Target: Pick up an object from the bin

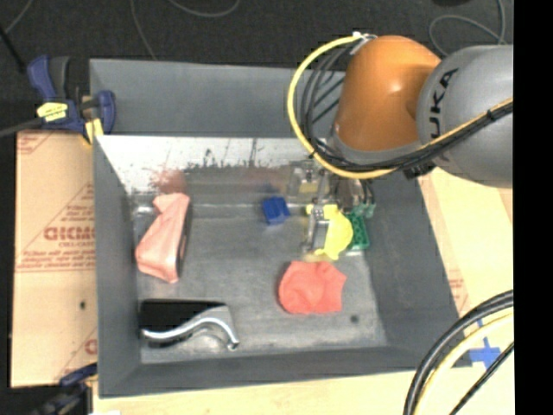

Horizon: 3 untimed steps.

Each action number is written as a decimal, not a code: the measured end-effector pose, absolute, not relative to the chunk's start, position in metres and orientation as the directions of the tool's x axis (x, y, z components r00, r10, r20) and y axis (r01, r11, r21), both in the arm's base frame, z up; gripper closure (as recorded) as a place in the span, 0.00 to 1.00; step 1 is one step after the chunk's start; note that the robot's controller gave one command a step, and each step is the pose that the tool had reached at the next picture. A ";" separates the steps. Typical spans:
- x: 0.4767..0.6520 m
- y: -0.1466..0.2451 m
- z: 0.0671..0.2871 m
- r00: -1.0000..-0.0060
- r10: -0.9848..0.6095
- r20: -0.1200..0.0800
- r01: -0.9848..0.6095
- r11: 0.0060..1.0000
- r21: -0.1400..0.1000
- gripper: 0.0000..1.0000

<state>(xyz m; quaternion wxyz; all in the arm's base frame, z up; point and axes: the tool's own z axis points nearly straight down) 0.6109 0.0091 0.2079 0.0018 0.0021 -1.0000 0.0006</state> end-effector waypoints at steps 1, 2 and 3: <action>0.612 0.009 0.213 -1.000 -0.004 -0.004 -0.004 1.000 -0.001 0.00; 0.603 0.002 0.192 -0.987 -0.157 -0.009 -0.157 0.988 -0.002 0.00; 0.584 -0.007 0.172 -0.934 -0.358 0.000 -0.358 0.934 -0.001 0.00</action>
Offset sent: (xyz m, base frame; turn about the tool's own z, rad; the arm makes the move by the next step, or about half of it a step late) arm -0.0316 -0.0284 -0.0656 -0.4431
